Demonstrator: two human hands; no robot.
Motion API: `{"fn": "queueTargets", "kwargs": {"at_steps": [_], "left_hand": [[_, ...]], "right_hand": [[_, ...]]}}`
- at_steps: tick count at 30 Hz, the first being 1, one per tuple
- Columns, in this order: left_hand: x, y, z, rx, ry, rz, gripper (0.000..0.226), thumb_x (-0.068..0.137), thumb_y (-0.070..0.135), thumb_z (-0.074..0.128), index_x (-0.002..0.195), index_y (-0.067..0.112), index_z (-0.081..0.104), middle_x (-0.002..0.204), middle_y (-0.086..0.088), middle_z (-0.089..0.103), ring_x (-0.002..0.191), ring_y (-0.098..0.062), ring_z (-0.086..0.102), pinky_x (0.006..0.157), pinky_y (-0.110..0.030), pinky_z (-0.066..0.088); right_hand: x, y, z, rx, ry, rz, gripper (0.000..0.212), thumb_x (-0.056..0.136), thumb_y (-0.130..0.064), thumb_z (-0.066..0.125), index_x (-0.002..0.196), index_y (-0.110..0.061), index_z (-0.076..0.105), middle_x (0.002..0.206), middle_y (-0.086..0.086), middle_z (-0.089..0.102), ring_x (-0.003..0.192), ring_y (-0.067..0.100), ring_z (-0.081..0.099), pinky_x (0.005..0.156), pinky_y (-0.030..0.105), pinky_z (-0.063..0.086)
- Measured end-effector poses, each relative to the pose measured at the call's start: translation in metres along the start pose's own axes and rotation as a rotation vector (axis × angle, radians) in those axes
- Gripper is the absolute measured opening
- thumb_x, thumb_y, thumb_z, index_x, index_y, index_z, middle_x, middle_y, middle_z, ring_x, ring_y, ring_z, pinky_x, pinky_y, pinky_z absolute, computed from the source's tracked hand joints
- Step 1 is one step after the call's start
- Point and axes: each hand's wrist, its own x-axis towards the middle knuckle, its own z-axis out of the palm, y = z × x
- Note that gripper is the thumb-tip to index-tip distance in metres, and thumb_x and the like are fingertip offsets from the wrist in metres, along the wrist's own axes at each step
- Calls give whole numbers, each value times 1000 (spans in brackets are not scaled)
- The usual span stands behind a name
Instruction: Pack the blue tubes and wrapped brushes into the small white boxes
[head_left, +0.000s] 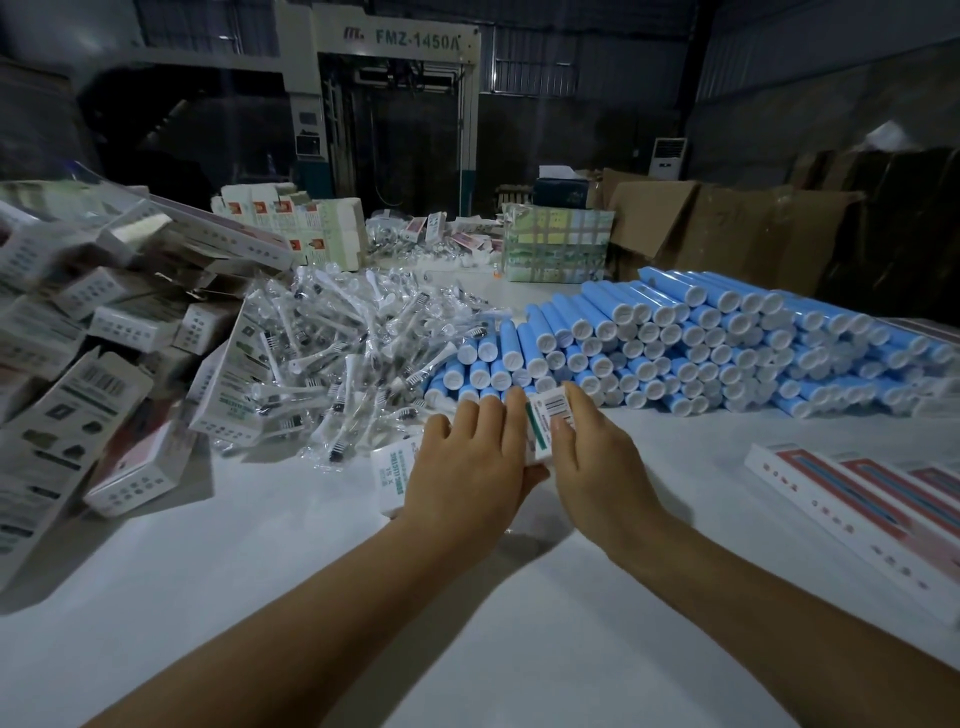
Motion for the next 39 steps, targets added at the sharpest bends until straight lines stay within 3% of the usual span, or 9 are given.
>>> {"fn": "queueTargets", "kwargs": {"at_steps": [4, 6, 8, 11, 16, 19, 34, 37, 39], "left_hand": [[1, 0, 1, -5, 22, -12, 69, 82, 53, 62, 125, -1, 58, 99, -11, 66, 85, -27, 63, 66, -36, 51], [1, -2, 2, -20, 36, -23, 68, 82, 50, 57, 125, -2, 58, 97, -13, 66, 81, -28, 63, 64, -38, 51], [1, -4, 3, -26, 47, -24, 69, 83, 50, 50, 126, -4, 57, 97, -14, 65, 80, -29, 62, 63, -39, 50], [0, -7, 5, -34, 43, -18, 70, 83, 51, 50, 126, -4, 56, 98, -15, 65, 79, -29, 61, 64, -39, 50], [1, -8, 6, -51, 47, -22, 72, 80, 52, 58, 126, -3, 56, 99, -14, 65, 81, -30, 62, 65, -39, 50], [1, -8, 6, -42, 59, -14, 71, 82, 52, 50, 127, -3, 56, 99, -14, 65, 81, -30, 62, 66, -38, 50], [-1, -7, 5, -14, -19, 28, 72, 82, 54, 62, 130, 1, 54, 106, -13, 64, 90, -29, 61, 71, -39, 51], [-1, -5, 3, -11, -27, 27, 70, 83, 53, 62, 129, 1, 55, 105, -12, 65, 90, -29, 62, 71, -38, 51], [-1, -5, 2, -12, -10, 25, 69, 83, 53, 63, 128, 1, 56, 103, -12, 65, 87, -28, 62, 69, -37, 50]], "right_hand": [[0, -6, -5, 366, -103, 176, 57, 96, -44, 43, 144, -14, 39, 130, 8, 58, 114, 15, 59, 97, 32, 48], [3, -8, -8, 754, -117, 335, 50, 93, -44, 41, 128, -12, 57, 111, 11, 67, 95, 13, 68, 84, 31, 56], [8, -8, -11, 962, -127, 405, 38, 100, -26, 39, 128, -6, 56, 107, 11, 69, 92, 15, 68, 77, 26, 57], [9, -9, -11, 935, -121, 403, 36, 101, -12, 39, 135, -9, 49, 110, 9, 65, 95, 14, 65, 73, 23, 56], [12, -5, -12, 957, -70, 428, 36, 102, -15, 38, 135, -8, 51, 112, 14, 67, 101, 22, 66, 74, 30, 56], [12, -3, -13, 977, -71, 432, 36, 102, -10, 36, 134, -11, 52, 109, 11, 69, 98, 20, 67, 69, 28, 56], [10, 2, -4, 954, -34, 471, 39, 98, -3, 36, 131, -11, 56, 109, 10, 68, 91, 15, 68, 62, 23, 56], [7, 1, -1, 918, -18, 414, 37, 100, -7, 35, 128, -22, 55, 108, 3, 66, 84, 5, 69, 61, 19, 53], [4, 2, 2, 844, -37, 359, 36, 102, -13, 36, 131, -33, 46, 117, 2, 62, 93, 5, 67, 71, 22, 55]]}}
